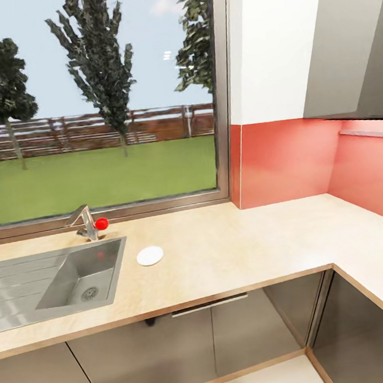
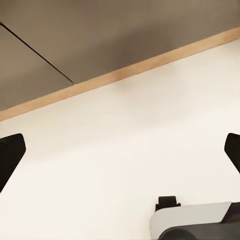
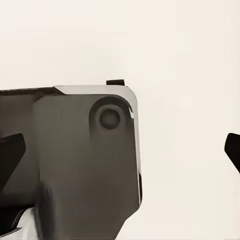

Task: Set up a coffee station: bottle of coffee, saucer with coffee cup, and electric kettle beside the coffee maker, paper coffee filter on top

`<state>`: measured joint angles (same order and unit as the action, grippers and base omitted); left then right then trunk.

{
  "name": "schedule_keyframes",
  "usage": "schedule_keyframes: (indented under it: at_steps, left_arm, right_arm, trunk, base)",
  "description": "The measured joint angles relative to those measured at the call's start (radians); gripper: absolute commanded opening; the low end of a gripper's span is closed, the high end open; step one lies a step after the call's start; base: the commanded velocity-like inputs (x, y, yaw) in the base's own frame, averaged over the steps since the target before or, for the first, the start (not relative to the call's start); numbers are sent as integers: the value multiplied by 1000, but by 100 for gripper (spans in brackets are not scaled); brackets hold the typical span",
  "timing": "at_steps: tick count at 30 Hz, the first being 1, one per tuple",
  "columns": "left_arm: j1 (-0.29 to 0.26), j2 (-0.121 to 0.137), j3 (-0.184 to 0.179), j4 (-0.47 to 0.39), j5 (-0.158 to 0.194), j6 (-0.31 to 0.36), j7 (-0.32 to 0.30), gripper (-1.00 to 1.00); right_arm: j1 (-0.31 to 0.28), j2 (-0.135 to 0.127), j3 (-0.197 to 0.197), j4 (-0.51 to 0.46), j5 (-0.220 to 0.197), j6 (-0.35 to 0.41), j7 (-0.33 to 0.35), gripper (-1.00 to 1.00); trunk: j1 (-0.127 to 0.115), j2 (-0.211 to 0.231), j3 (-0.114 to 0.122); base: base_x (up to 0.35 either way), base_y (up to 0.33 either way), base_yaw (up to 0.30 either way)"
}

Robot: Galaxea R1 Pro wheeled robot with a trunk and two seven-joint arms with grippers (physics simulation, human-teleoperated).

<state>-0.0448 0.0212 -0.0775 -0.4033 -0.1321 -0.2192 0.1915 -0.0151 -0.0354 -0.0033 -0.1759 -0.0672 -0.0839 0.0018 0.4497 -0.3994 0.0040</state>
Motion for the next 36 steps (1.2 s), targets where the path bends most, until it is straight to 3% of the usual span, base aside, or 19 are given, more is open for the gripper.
schedule_keyframes:
  at_steps: [3, 11, 19, 21, 25, 30, 33, 35, 36]
  left_arm:
    - [5, 2, 1, 8, 0, -1, 2, 100]
    - [6, -3, 4, -3, 5, -14, 7, 100]
    - [-3, -3, 37, -18, 8, -16, 7, 100]
    - [-4, -1, 45, -29, 8, -15, 8, 100]
    - [-1, 2, 51, -37, 8, -19, 3, 100]
    - [2, 6, 52, -43, 8, -60, -6, 100]
    - [6, 11, 52, -81, 9, -152, -21, 100]
    - [8, 13, 52, -151, 9, -193, -82, 100]
    - [10, 10, 84, -250, 89, -243, -159, 100]
  right_arm:
    - [0, 0, 4, -11, 2, 1, 3, 100]
    - [0, -4, 5, -147, 5, 3, 0, 100]
    - [0, 0, 8, -309, 7, 4, 3, 100]
    - [0, 3, 31, -371, 35, 6, 1, 100]
    - [0, 4, 90, -443, 132, 7, -2, 100]
    - [0, 9, 107, -467, 166, 3, 2, 100]
    - [0, 33, 110, -482, 159, -5, 3, 100]
    - [0, 79, 111, -550, 137, -21, 4, 100]
    - [0, 111, 110, -653, 31, -35, 3, 100]
  trunk:
    - [0, 0, 0]
    - [1, 0, 0]
    - [0, 0, 0]
    - [0, 0, 0]
    - [0, 0, 0]
    - [0, 0, 0]
    - [0, 0, 0]
    - [0, 0, 0]
    - [0, 0, 0]
  base:
    - [-76, 0, 0]
    - [-311, 0, 0]
    - [-306, 0, 0]
    - [-91, 0, 0]
    - [-34, 0, 0]
    - [-7, 0, 0]
    - [-1, 0, 0]
    - [0, 0, 0]
    - [0, 0, 0]
